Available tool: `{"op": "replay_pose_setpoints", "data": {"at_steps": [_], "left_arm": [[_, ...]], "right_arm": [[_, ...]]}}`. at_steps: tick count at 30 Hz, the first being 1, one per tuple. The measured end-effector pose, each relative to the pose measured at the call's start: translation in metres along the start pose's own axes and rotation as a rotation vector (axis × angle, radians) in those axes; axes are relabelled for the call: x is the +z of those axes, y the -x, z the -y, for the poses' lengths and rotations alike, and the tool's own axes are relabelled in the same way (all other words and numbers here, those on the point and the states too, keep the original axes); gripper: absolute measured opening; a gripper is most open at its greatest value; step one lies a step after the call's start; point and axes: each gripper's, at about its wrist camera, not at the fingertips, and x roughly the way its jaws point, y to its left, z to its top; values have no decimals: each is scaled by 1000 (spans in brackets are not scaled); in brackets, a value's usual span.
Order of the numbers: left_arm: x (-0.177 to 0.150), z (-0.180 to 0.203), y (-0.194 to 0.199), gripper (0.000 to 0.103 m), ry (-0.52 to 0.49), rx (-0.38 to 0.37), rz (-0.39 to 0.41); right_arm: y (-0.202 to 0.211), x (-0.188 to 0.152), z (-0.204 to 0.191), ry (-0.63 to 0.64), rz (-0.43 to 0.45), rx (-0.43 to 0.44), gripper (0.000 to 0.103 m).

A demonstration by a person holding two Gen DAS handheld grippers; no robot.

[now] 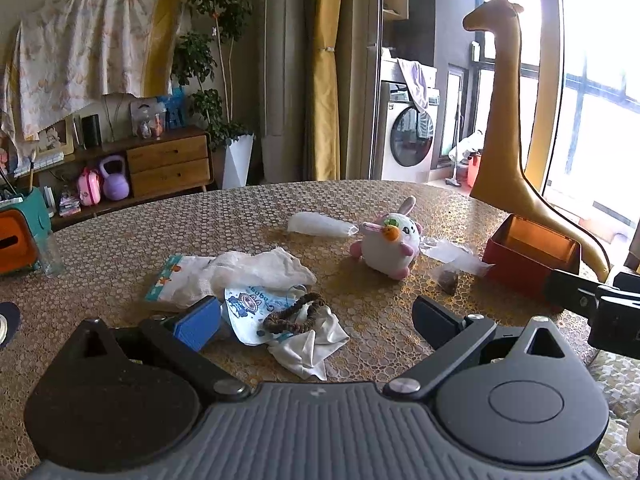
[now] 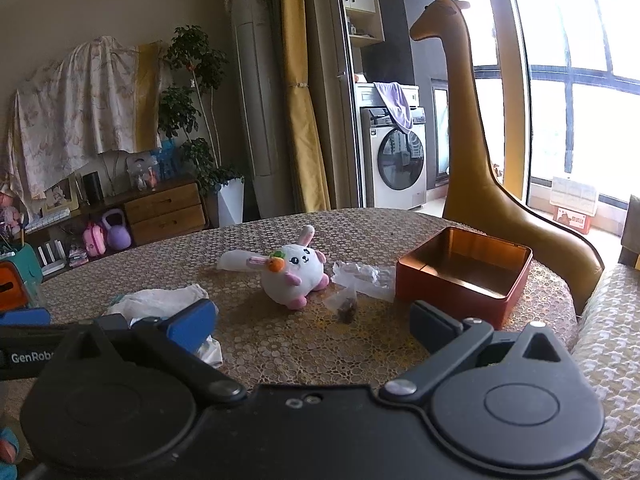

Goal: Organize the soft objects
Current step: 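Move both tools toward the cloth and small bag on the table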

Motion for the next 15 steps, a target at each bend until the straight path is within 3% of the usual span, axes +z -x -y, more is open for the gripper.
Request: {"op": "replay_pose_setpoints", "data": {"at_steps": [15], "left_arm": [[0, -6, -3, 103, 18, 1, -3]], "right_arm": [[1, 0, -3, 3, 6, 5, 103]]}}
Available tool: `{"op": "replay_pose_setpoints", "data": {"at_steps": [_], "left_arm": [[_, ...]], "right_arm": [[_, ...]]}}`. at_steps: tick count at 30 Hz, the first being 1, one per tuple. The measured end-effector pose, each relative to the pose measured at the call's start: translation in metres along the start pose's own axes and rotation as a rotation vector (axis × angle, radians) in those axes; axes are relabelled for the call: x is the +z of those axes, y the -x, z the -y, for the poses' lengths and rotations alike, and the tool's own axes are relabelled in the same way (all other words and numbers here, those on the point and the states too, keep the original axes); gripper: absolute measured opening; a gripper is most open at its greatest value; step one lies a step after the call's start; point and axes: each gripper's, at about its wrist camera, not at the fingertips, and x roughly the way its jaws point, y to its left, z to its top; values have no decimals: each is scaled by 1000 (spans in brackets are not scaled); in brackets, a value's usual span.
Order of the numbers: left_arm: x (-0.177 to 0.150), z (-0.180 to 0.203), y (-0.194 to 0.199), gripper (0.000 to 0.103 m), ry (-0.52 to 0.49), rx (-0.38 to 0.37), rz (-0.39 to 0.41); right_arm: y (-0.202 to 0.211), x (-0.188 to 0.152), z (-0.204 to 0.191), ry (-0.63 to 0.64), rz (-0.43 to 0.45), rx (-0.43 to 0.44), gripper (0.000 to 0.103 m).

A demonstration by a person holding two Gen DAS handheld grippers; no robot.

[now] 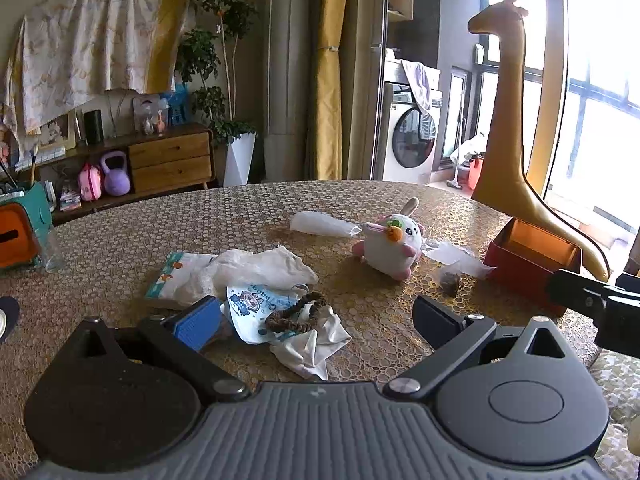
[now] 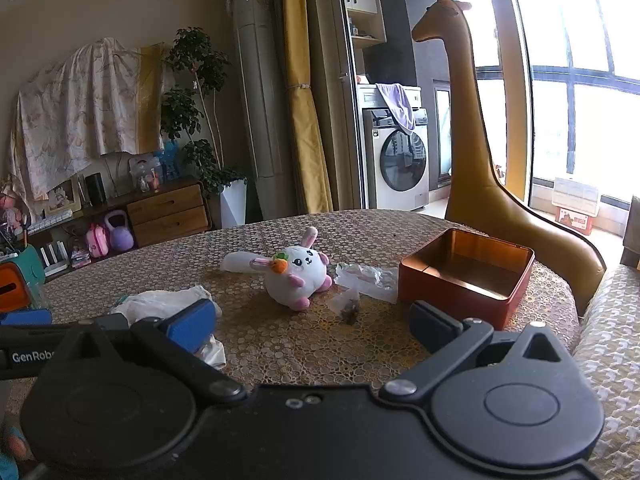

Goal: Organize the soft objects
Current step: 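Move both tools toward the cloth and small bag on the table, then close left tool on white gauze cloth while right tool grasps small clear bag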

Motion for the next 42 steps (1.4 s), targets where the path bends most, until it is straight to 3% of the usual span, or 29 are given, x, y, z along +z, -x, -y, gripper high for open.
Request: {"op": "replay_pose_setpoints", "data": {"at_steps": [27, 42], "left_arm": [[13, -18, -43, 103, 34, -18, -6], [22, -27, -85, 103, 36, 18, -32]], "right_arm": [[-42, 14, -13, 75, 9, 44, 103], [-83, 22, 7, -7, 35, 69, 103]]}}
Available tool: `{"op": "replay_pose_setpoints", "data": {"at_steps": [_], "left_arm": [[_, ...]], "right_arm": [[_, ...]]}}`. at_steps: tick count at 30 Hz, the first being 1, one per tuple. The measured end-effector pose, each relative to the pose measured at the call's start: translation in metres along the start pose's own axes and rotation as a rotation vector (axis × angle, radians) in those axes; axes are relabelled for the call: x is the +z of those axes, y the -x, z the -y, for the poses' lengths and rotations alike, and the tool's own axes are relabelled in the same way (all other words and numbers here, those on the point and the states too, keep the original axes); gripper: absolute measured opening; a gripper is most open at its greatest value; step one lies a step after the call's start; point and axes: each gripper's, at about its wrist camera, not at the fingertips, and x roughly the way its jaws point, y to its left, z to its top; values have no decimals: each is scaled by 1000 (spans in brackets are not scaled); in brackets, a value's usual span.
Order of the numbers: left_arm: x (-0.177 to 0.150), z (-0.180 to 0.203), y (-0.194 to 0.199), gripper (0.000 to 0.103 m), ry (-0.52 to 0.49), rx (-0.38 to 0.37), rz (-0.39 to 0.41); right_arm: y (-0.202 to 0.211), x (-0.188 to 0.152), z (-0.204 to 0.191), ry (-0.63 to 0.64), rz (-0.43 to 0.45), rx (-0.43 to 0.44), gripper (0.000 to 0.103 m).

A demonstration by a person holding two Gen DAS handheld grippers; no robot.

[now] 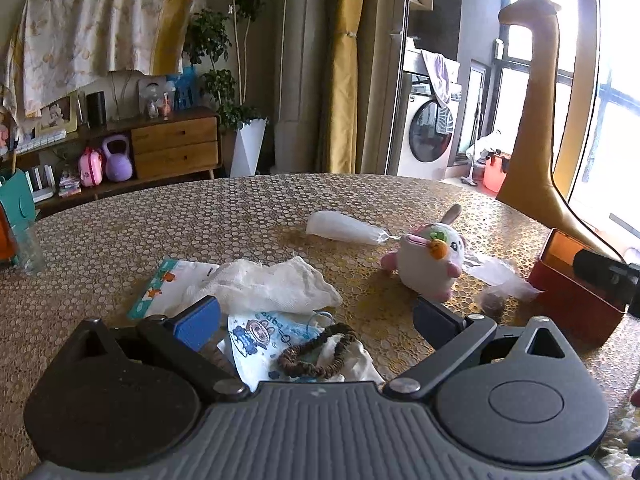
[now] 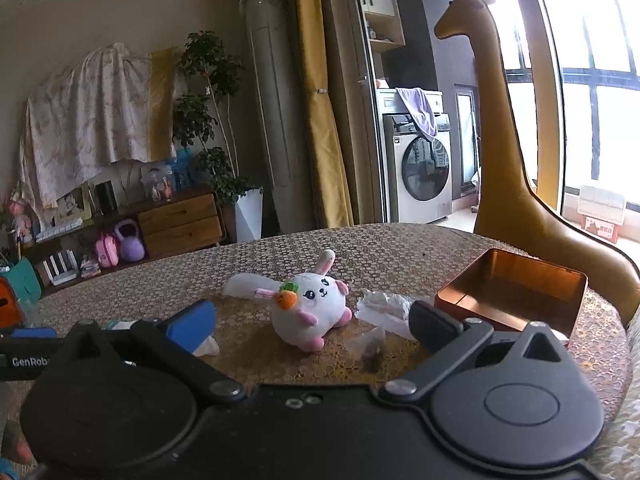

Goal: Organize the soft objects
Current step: 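Close left tool on white gauze cloth while right tool grasps small clear bag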

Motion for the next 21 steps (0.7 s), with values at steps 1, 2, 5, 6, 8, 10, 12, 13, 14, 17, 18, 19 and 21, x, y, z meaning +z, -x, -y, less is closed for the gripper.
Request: {"op": "replay_pose_setpoints", "data": {"at_steps": [1, 2, 5, 6, 8, 10, 12, 13, 14, 17, 18, 19, 21], "left_arm": [[0, -1, -3, 103, 0, 1, -5], [1, -3, -6, 103, 3, -1, -12], [4, -11, -17, 103, 19, -2, -37], [5, -13, -21, 103, 25, -4, -42], [8, -18, -28, 103, 25, -1, -41], [10, -23, -34, 103, 22, 1, -27], [13, -27, -41, 103, 6, -2, -20], [15, -28, -44, 103, -3, 2, -19], [16, -29, -48, 103, -11, 10, -13], [19, -32, -60, 103, -27, 23, -25], [20, -32, -64, 103, -37, 35, -26], [19, -32, -67, 103, -49, 48, -25], [18, -32, -76, 103, -80, 79, -34]], "right_arm": [[-1, 0, 2, -7, 10, -4, 103], [-3, 0, 3, -15, 22, -9, 103], [-10, 0, 8, -35, 60, -15, 103], [-12, 0, 10, -38, 67, -17, 103], [-21, 0, 16, -38, 50, -5, 103], [-32, 1, 19, -5, 2, -7, 103], [-46, -1, 21, 62, -64, -34, 103], [-53, -2, 21, 78, -93, -39, 103], [-61, -2, 23, 83, -126, -40, 103], [-83, -5, 29, 61, -223, -42, 103], [-92, -7, 31, 56, -251, -41, 103], [-98, -9, 31, 58, -270, -35, 103], [-114, -14, 31, 73, -318, -33, 101]]}}
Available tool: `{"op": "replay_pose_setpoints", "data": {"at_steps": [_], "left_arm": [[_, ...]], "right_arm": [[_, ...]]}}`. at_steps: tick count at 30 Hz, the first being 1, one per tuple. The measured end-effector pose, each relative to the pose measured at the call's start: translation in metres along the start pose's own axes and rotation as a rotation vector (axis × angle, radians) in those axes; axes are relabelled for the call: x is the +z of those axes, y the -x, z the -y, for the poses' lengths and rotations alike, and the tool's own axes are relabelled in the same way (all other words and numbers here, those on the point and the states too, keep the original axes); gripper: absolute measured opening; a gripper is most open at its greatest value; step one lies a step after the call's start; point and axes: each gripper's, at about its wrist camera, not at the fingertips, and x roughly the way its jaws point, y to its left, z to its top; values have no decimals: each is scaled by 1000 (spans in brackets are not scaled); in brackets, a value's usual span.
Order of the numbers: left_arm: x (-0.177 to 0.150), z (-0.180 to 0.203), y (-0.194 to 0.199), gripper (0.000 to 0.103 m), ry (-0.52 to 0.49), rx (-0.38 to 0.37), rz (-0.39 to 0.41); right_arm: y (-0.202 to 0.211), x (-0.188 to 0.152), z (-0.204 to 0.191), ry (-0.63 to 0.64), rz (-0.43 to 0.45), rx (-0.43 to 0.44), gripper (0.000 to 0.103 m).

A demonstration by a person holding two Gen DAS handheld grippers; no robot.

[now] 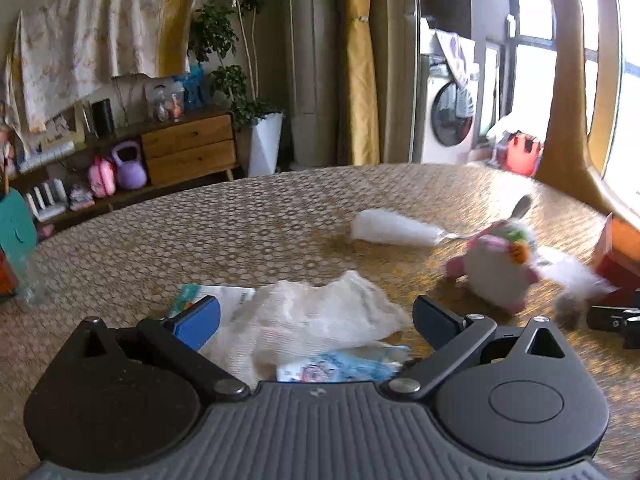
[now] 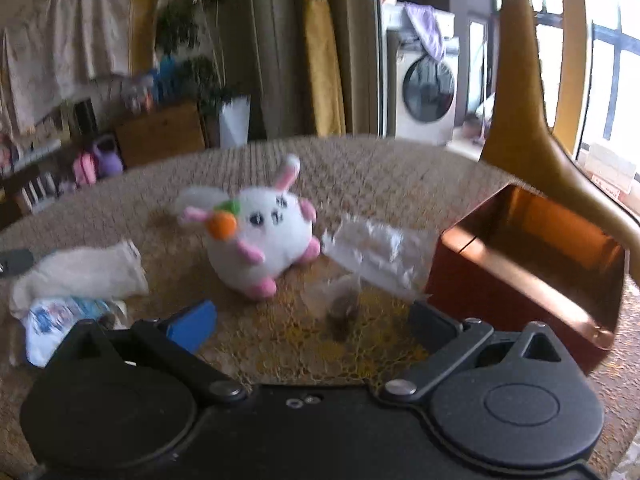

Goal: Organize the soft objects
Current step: 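Close left tool on white gauze cloth while right tool grasps small clear bag, then lift gauze cloth with left tool while right tool lifts the clear bag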

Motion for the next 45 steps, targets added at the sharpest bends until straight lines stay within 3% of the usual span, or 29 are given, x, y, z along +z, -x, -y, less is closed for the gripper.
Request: {"op": "replay_pose_setpoints", "data": {"at_steps": [9, 14, 19, 25, 27, 30, 32, 34, 37, 41, 45], "left_arm": [[-4, -10, -45, 103, 0, 5, -95], [-5, -13, -67, 103, 22, 58, -171], [-7, -13, -76, 103, 33, 55, -184], [-7, -11, -82, 102, 14, 51, -198], [-7, -10, -81, 98, 2, 59, -191], [-7, -9, -81, 84, -4, 66, -195], [-6, -10, -83, 59, 1, 59, -212], [-6, -10, -84, 52, -1, 66, -218], [-4, -10, -78, 33, -7, 69, -208], [1, -15, -69, 20, 19, 68, -190], [8, -20, -58, 17, 43, 62, -172]], "right_arm": [[-47, 4, -1, 42, -107, 26, 91], [-65, 6, 0, 58, -126, -3, 84], [-74, 8, 2, 47, -126, -33, 76], [-77, 10, 3, 55, -114, -56, 53], [-77, 11, 3, 53, -109, -62, 44], [-77, 12, 3, 57, -104, -63, 37], [-76, 11, 2, 68, -98, -56, 31], [-75, 11, 1, 82, -94, -52, 23], [-72, 12, 3, 82, -95, -39, 11], [-62, 11, 8, 55, -83, -4, 5], [-46, 12, 13, 13, -65, 44, 4]]}}
